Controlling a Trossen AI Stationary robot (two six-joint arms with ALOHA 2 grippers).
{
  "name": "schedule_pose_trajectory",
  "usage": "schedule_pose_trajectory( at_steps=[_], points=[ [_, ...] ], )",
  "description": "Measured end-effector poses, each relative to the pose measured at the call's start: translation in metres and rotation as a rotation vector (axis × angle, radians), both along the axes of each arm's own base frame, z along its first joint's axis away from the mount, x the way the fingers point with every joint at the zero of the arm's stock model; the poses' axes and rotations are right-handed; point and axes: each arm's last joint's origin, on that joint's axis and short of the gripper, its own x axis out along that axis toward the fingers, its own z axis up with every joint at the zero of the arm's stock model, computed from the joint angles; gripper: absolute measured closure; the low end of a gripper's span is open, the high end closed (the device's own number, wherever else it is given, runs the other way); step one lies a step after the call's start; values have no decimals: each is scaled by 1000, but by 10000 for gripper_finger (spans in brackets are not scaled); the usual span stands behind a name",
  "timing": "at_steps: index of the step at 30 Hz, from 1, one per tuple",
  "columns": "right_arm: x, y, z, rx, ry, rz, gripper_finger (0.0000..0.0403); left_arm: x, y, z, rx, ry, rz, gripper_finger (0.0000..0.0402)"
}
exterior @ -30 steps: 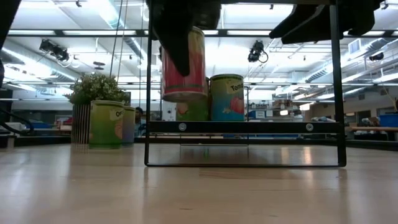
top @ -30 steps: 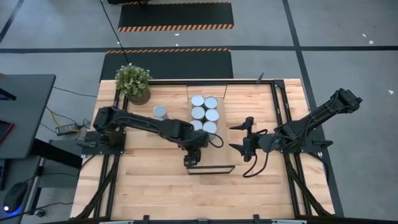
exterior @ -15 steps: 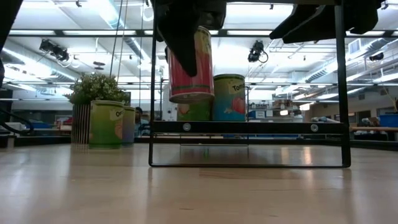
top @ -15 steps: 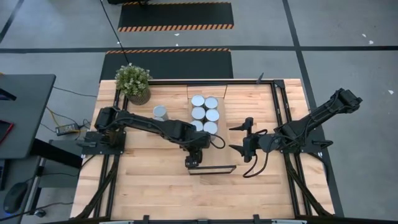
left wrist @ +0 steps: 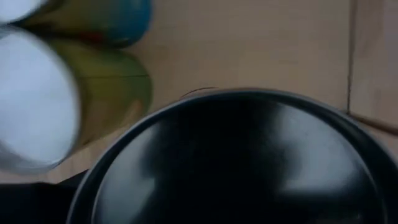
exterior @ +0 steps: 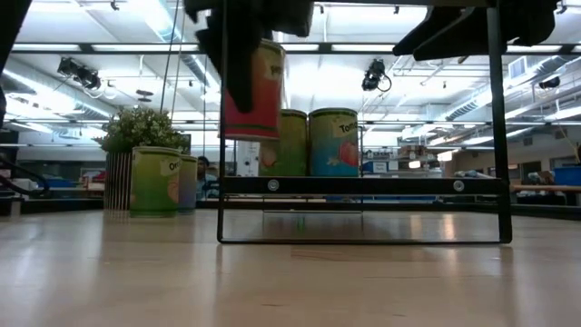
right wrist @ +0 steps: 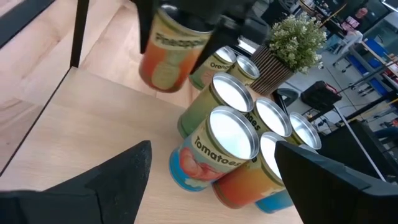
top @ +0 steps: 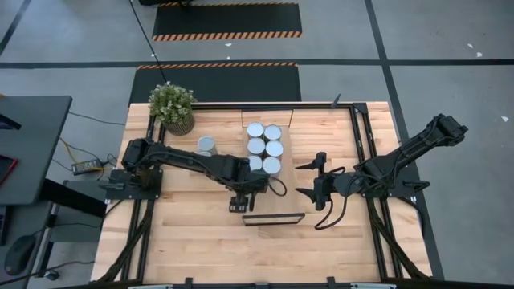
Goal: Pick and place cans onto a shelf
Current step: Put the canned pineapple on the shelf
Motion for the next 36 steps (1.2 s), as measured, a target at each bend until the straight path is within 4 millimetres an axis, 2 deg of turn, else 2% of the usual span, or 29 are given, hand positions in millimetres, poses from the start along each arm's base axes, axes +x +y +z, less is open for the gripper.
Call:
schedule_pose_trajectory(
  at_steps=[7, 14, 26, 30, 36],
  points=[
    [1, 1, 0, 19, -4, 21, 54, -7, -15, 12, 119, -28, -244, 83],
    [2, 1, 3, 49, -36, 12, 54, -5, -32, 7, 265, 1, -587, 83],
    [4, 2, 6, 76, -65, 36, 54, 5, -12, 7, 320, 5, -919, 83],
    [4, 3, 8, 88, -87, 35, 54, 9, -4, 8, 334, -7, -964, 83],
    [5, 3, 9, 97, -106, 36, 54, 15, 6, 7, 253, -79, -1013, 83]
  ],
)
